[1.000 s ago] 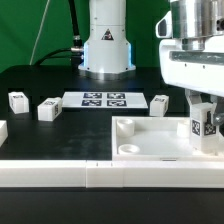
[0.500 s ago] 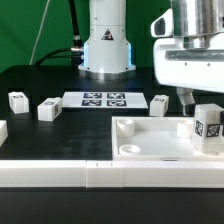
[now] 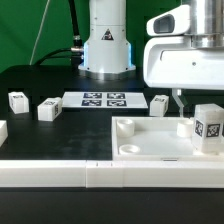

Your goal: Assemble one leg

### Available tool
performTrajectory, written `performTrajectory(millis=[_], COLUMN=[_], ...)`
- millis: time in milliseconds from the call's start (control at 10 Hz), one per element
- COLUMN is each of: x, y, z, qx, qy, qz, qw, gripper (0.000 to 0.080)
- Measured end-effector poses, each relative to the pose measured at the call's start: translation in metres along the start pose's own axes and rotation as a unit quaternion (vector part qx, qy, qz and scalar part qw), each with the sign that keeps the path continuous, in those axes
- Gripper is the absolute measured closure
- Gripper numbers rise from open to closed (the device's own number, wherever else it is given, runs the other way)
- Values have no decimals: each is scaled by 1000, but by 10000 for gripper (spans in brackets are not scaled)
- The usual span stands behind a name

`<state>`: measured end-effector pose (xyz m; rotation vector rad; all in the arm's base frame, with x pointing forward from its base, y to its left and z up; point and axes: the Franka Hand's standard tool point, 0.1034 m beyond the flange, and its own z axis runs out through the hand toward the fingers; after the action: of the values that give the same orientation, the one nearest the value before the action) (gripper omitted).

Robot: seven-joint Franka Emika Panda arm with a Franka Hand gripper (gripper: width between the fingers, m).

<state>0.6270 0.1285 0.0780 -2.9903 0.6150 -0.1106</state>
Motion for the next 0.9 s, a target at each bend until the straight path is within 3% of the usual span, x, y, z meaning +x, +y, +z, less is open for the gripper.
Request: performTrajectory(millis=[300, 700, 900], x=[0, 2, 2], y=[-1, 1, 1], z=[3, 4, 4], qx=[-23, -26, -26], qy=[-7, -13, -13], qz=[-172, -291, -290], qw=[985, 956, 957], gripper=[151, 151, 422])
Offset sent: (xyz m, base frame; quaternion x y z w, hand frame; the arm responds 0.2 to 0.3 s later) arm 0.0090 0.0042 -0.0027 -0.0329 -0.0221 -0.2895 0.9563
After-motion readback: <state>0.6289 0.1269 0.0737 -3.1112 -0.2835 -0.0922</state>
